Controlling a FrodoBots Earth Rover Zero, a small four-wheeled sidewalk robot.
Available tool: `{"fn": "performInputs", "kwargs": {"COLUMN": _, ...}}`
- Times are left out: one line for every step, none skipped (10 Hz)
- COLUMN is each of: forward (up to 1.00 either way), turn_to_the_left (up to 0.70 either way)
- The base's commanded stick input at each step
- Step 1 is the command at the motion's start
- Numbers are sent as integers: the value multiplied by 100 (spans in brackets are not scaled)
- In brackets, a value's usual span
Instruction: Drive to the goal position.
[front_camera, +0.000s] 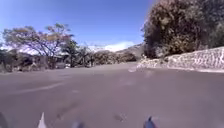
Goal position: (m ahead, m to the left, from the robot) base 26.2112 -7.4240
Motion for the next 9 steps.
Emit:
{"fn": "performInputs", "kwargs": {"forward": 85, "turn_to_the_left": 0}}
{"fn": "performInputs", "kwargs": {"forward": 85, "turn_to_the_left": 0}}
{"fn": "performInputs", "kwargs": {"forward": 85, "turn_to_the_left": -1}}
{"fn": "performInputs", "kwargs": {"forward": 85, "turn_to_the_left": -13}}
{"fn": "performInputs", "kwargs": {"forward": 85, "turn_to_the_left": -26}}
{"fn": "performInputs", "kwargs": {"forward": 85, "turn_to_the_left": -34}}
{"fn": "performInputs", "kwargs": {"forward": 85, "turn_to_the_left": -34}}
{"fn": "performInputs", "kwargs": {"forward": 85, "turn_to_the_left": -34}}
{"fn": "performInputs", "kwargs": {"forward": 85, "turn_to_the_left": -34}}
